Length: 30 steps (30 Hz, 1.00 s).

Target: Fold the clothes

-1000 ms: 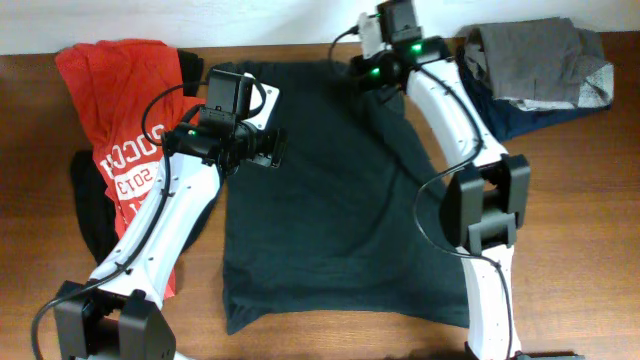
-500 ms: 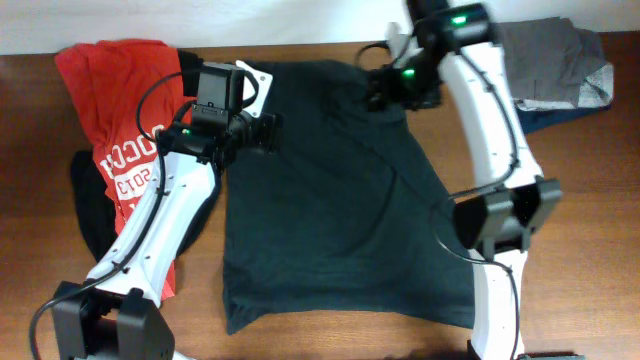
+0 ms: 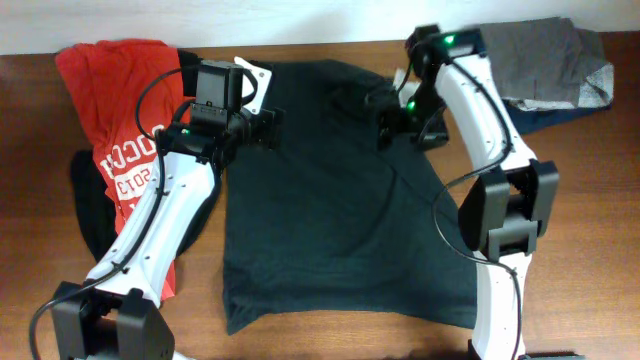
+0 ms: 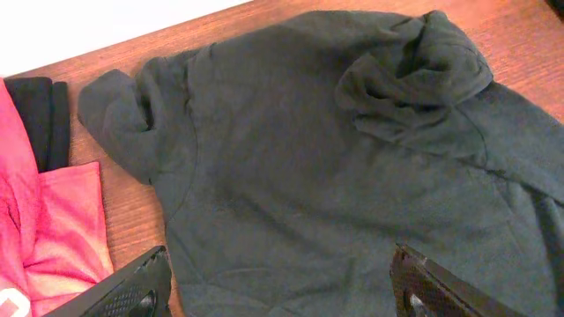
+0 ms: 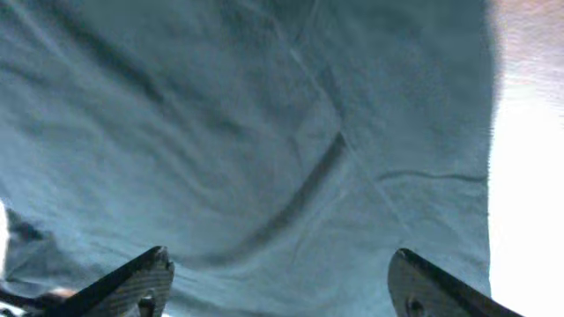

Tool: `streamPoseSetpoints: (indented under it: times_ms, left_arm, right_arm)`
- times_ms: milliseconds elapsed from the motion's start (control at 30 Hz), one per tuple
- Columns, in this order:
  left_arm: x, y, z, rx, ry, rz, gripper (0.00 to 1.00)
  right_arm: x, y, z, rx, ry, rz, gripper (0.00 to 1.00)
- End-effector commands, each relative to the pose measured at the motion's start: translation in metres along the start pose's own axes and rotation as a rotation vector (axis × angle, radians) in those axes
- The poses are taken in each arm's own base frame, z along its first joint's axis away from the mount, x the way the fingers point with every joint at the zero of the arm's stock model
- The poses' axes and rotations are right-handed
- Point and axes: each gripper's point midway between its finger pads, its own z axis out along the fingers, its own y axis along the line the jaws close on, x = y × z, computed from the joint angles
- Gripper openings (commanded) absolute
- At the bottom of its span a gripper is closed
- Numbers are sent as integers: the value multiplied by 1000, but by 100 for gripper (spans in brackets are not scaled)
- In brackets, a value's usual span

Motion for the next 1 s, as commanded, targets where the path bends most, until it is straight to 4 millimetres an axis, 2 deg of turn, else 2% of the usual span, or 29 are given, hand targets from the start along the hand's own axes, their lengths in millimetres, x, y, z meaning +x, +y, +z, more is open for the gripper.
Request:
streamPoseSetpoints:
  times_ms: [0, 133, 267, 400, 567, 600, 667, 767, 900, 967]
  left_arm:
    - [-1, 3, 2, -10, 0, 14, 79]
    - [-1, 3, 2, -10, 1, 15, 79]
    - [-1, 3, 3, -10, 3, 18, 79]
    - [-1, 3, 3, -10, 3, 18, 80]
    - [1, 3, 6, -9, 8, 26, 79]
    - [3, 3, 8, -9, 15, 36, 79]
    - [5, 3, 12, -7, 24, 35, 79]
    - [13, 3, 24, -4, 52, 54, 79]
    - [18, 7, 39, -16, 65, 56, 79]
    - [12, 12, 47, -40, 34, 60, 79]
  right_arm:
    - [11, 4, 29, 16, 54, -22, 78]
    - [22, 3, 67, 24, 102, -35, 76]
    - [34, -9, 102, 28, 134, -13, 76]
    - [37, -29, 117, 110, 128, 47, 76]
    - [30, -60, 121, 215, 83, 104, 76]
    - [23, -74, 120, 250, 47, 116, 76]
    - [15, -89, 118, 281, 10, 134, 76]
    - [-1, -127, 109, 324, -70, 197, 77]
    - [-9, -166, 98, 319, -121, 259, 77]
    - [-5, -189, 91, 313, -123, 284, 81]
